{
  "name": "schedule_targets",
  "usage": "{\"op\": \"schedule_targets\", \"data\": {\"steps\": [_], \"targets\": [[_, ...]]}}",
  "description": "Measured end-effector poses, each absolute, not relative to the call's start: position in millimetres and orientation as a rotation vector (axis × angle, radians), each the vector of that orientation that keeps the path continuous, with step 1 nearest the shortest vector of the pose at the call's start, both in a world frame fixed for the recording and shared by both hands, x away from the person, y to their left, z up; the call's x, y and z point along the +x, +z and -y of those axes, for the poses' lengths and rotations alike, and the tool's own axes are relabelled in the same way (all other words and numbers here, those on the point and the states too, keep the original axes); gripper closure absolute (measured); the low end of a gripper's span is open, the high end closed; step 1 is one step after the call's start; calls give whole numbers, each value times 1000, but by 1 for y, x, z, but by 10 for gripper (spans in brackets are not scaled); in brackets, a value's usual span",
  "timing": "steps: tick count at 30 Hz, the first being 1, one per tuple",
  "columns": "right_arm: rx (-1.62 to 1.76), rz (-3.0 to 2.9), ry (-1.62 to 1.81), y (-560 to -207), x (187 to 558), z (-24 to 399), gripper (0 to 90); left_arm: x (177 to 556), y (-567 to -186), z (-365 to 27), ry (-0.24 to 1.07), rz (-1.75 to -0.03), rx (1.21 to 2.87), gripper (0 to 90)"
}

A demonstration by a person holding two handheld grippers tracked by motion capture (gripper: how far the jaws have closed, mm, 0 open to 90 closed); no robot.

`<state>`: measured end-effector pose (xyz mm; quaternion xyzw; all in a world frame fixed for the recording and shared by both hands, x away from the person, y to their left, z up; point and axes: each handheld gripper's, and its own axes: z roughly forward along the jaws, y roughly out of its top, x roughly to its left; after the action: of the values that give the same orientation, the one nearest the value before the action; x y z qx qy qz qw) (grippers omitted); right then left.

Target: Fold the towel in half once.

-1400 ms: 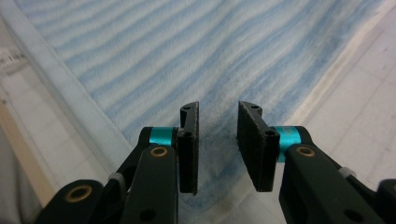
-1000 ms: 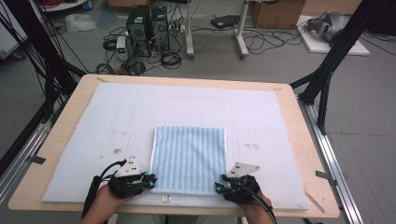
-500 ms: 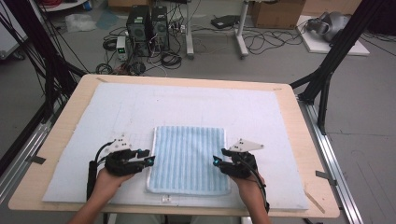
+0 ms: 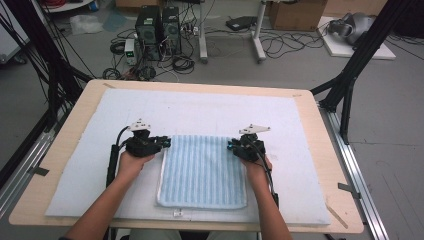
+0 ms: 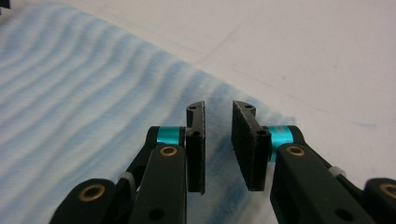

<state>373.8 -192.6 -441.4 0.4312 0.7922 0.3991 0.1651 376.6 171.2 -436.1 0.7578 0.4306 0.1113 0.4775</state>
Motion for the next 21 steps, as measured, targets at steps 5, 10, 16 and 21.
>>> {"op": "schedule_targets", "data": {"steps": [5, 10, 16, 21], "targets": [[1276, -2236, 1072, -447, 376, 207, 748, 386, -448, -165, 334, -1074, 1926, 776], [1318, -2177, 1098, -444, 377, 217, 725, 387, -449, -167, 372, -1100, 1940, 779], [1273, -2169, 1121, -442, 384, 210, 707, 393, -445, -166, 422, -1100, 1897, 757], [1302, -2164, 1025, -450, 389, 211, 641, 401, -449, -160, 460, -1112, 1984, 749]]}}
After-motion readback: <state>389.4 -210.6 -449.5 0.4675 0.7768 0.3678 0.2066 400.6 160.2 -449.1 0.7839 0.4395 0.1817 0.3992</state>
